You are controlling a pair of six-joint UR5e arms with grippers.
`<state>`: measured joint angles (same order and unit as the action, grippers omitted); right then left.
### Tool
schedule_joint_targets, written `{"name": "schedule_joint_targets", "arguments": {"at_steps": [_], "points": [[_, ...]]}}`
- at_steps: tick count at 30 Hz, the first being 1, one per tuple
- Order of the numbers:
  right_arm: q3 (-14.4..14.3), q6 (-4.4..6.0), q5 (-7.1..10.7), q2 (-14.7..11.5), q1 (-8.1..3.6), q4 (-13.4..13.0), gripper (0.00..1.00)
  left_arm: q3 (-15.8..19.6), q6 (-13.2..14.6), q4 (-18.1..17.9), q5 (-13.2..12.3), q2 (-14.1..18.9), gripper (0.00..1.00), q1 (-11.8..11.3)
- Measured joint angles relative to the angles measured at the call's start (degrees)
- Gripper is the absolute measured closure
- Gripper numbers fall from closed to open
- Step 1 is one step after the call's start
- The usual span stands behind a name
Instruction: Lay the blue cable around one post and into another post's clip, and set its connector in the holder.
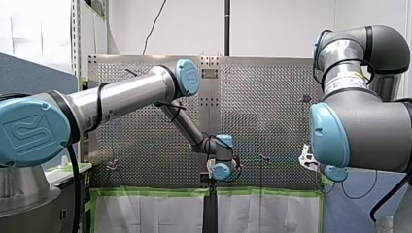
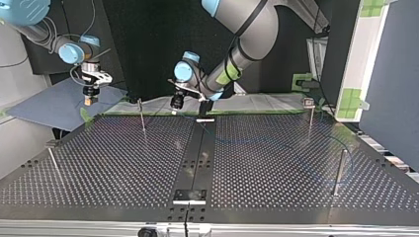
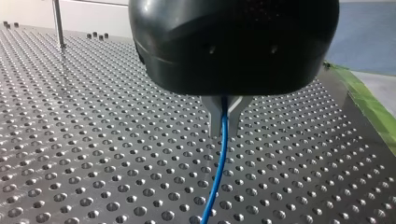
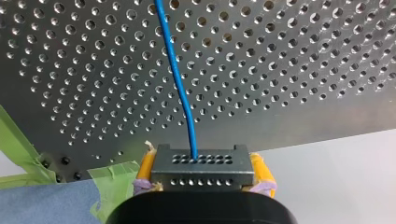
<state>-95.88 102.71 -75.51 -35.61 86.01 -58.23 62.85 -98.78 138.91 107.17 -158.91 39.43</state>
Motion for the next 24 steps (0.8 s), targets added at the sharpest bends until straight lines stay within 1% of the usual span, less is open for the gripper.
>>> {"name": "schedule_joint_targets", "arguments": {"at_steps": [11, 12, 13, 14, 15, 16, 18, 19, 20, 21, 22, 23, 24], "points": [[0.1, -0.22, -0.01, 0.0, 0.10, 0.3, 1.00, 0.0, 0.0, 0.1, -0.3, 0.0, 1.00, 0.0], [0.1, -0.24, 0.00, 0.0, 0.11, 0.3, 1.00, 0.0, 0.0, 0.1, -0.3, 0.0, 0.92, 0.0], [0.1, -0.26, 0.00, 0.0, 0.13, 0.3, 1.00, 0.0, 0.0, 0.1, -0.3, 0.0, 0.92, 0.0], [0.1, -0.29, 0.00, 0.0, 0.14, 0.4, 1.00, 0.0, 0.0, 0.1, -0.4, 0.0, 0.74, 0.0], [0.1, -0.31, 0.00, 0.0, 0.16, 0.4, 1.00, 0.0, 0.0, 0.1, -0.4, 0.0, 0.65, 0.1], [0.1, -0.34, 0.00, 0.0, 0.18, 0.4, 1.00, 0.0, 0.0, 0.1, -0.4, 0.0, 0.65, 0.1], [0.1, -0.36, 0.00, 0.0, 0.25, 0.4, 1.00, 0.0, -0.1, 0.1, -0.5, 0.0, 0.44, 0.3], [0.1, -0.36, 0.00, 0.1, 0.28, 0.4, 1.00, 0.0, -0.1, 0.1, -0.6, 0.0, 0.44, 0.3], [0.1, -0.35, 0.00, 0.1, 0.31, 0.3, 1.00, 0.0, -0.2, 0.2, -1.0, 0.1, 0.24, 0.4], [0.1, -0.33, 0.00, 0.1, 0.33, 0.3, 1.00, 0.0, -0.2, 0.2, -1.3, 0.0, 0.14, 0.5], [0.1, -0.33, 0.00, 0.1, 0.35, 0.3, 1.00, 0.0, -0.2, 0.3, -1.5, 0.0, 0.14, 0.5], [0.1, -0.32, 0.00, 0.1, 0.39, 0.3, 1.00, 0.0, -0.2, 0.3, -1.8, 0.1, 0.01, 0.6], [0.1, -0.31, 0.00, 0.1, 0.42, 0.3, 1.00, 0.0, -0.2, 0.4, -2.0, 0.1, 0.01, 0.6]]}}
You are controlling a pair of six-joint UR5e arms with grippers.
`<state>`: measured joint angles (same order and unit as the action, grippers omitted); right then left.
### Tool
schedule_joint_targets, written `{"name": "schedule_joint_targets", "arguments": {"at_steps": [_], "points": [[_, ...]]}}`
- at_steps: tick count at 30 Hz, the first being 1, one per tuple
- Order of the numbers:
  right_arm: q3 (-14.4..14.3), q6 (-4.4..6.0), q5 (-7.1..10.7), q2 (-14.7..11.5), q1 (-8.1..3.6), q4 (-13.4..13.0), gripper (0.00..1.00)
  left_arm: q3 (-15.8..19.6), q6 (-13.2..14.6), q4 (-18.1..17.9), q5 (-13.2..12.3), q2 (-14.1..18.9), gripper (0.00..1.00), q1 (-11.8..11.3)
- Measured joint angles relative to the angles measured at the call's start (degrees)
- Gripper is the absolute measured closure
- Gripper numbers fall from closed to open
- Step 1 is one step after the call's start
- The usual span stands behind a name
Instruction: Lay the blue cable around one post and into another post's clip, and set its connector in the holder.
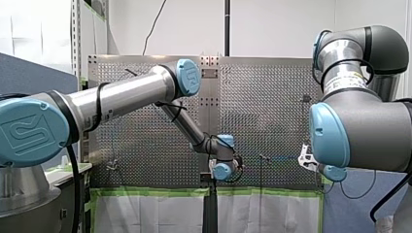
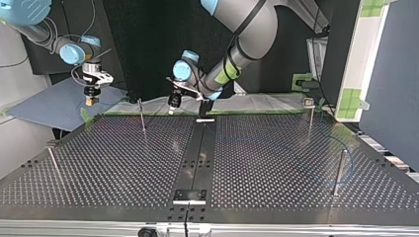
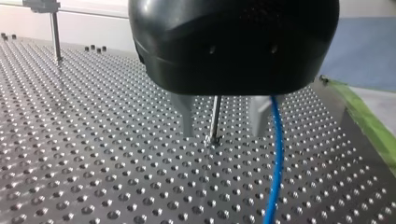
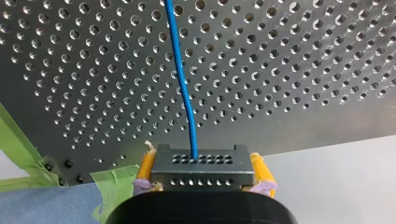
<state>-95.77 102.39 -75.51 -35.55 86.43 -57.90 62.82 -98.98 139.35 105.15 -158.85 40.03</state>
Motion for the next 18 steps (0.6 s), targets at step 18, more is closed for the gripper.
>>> {"name": "schedule_joint_targets", "arguments": {"at_steps": [18], "points": [[0.0, 0.35, 0.09, 0.0, 0.28, 0.3, 1.00, 0.2, 6.6, 7.3, -3.2, 0.0, 0.01, 1.7]]}}
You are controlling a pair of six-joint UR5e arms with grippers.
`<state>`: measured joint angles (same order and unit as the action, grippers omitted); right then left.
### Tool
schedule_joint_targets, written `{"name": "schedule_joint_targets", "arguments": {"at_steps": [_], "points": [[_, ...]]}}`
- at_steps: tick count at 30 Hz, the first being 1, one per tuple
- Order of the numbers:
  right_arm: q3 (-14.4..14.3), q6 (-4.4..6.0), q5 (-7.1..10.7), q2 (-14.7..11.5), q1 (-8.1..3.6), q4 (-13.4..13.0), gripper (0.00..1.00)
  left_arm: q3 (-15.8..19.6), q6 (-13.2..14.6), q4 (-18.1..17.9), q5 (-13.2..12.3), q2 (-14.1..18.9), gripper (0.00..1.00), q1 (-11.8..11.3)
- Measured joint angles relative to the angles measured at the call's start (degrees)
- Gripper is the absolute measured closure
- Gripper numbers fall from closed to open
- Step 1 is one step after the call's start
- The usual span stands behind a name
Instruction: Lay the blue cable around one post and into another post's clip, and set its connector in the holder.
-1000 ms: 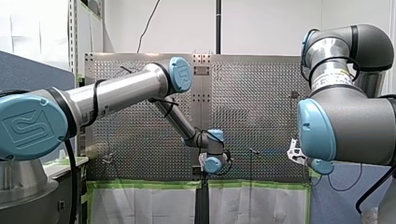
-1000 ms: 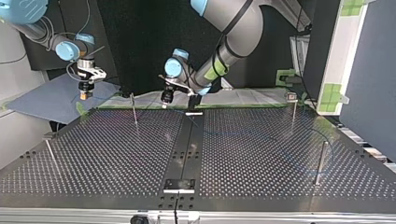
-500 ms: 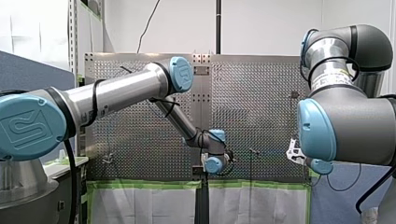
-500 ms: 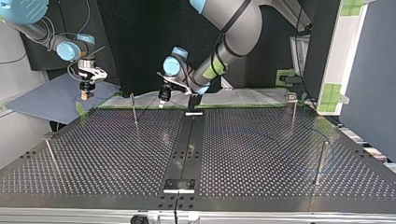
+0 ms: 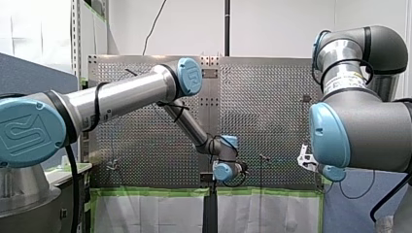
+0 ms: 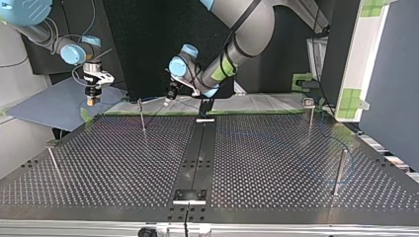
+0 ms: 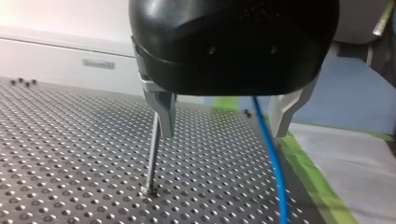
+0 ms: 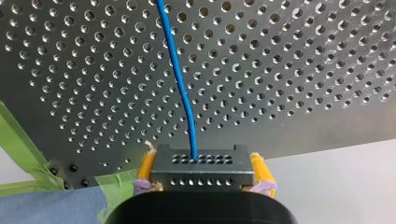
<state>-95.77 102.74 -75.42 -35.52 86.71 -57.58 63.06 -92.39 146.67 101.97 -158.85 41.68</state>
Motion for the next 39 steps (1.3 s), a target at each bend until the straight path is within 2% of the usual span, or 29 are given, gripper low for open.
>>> {"name": "schedule_joint_targets", "arguments": {"at_steps": [5, 11, 18, 26, 32, 39], "points": [[0.0, 0.15, 0.28, 0.0, 0.07, 0.0, 1.00, 0.9, 2.3, 2.3, 0.7, 0.2, 0.01, 0.1], [0.0, 0.31, 0.42, 0.0, 0.09, 0.0, 1.00, 2.2, 3.8, 4.2, -1.6, 0.4, 0.01, 0.7], [0.0, 0.44, 0.48, 0.0, 0.09, 0.1, 1.00, 2.3, 3.8, 4.3, -3.3, 1.1, 0.01, 2.2], [0.0, 0.54, 0.53, 0.0, 0.15, 0.2, 1.00, 2.3, 3.9, 3.8, -3.1, 2.9, 0.01, 3.5], [0.0, 0.55, 0.54, 0.0, 0.22, 0.2, 1.00, 2.3, 3.5, 3.8, -3.0, 3.1, 0.01, 4.8], [0.0, 0.55, 0.59, 0.0, 0.34, 0.3, 1.00, 2.3, 2.6, 3.4, -2.9, 3.2, 0.01, 5.2]]}}
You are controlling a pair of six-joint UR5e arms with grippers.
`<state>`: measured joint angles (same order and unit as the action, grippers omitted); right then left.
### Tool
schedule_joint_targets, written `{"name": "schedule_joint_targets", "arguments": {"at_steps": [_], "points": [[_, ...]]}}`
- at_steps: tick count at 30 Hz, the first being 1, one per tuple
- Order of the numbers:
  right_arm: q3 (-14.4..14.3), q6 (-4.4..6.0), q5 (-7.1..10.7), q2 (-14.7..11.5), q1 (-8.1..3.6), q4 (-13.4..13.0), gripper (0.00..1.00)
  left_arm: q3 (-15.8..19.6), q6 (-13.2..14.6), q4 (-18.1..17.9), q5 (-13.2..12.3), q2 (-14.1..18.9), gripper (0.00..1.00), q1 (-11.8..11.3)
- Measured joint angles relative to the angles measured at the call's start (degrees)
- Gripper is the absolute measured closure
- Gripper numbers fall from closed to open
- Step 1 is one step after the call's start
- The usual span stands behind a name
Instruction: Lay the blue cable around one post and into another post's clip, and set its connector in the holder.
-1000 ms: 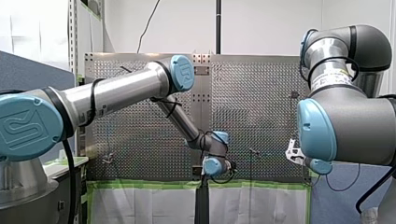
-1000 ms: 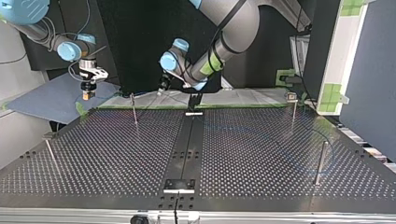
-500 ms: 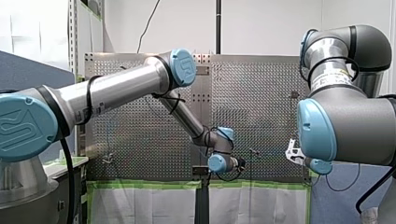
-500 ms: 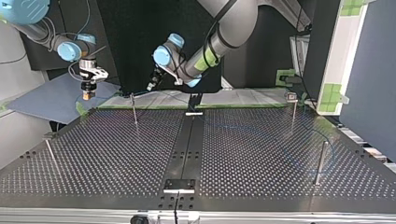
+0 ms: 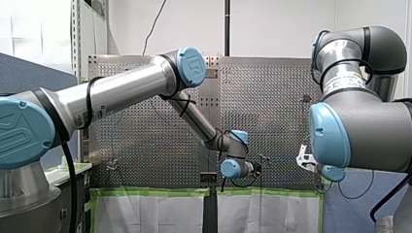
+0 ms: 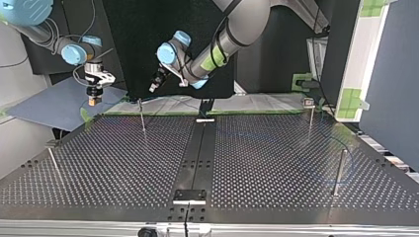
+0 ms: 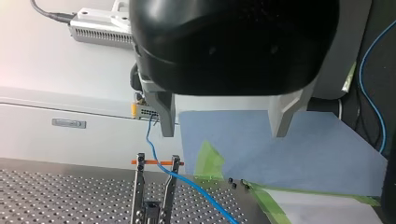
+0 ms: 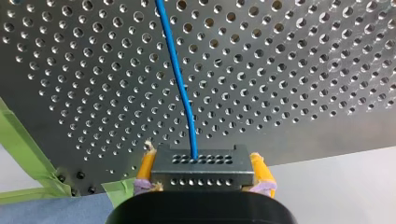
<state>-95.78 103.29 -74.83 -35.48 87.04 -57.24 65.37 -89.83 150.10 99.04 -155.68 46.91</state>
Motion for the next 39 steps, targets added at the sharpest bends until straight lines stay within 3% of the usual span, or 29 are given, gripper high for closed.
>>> {"name": "schedule_joint_targets", "arguments": {"at_steps": [17, 39], "points": [[0.0, 0.35, 0.46, 0.0, 0.02, 0.0, 1.00, -0.8, -1.9, -0.7, 2.7, 0.0, 0.01, 0.0], [0.0, 0.35, 0.55, 0.0, 0.22, -0.2, 1.00, -0.8, -1.9, -0.6, 3.0, 0.0, 0.01, -0.3]]}}
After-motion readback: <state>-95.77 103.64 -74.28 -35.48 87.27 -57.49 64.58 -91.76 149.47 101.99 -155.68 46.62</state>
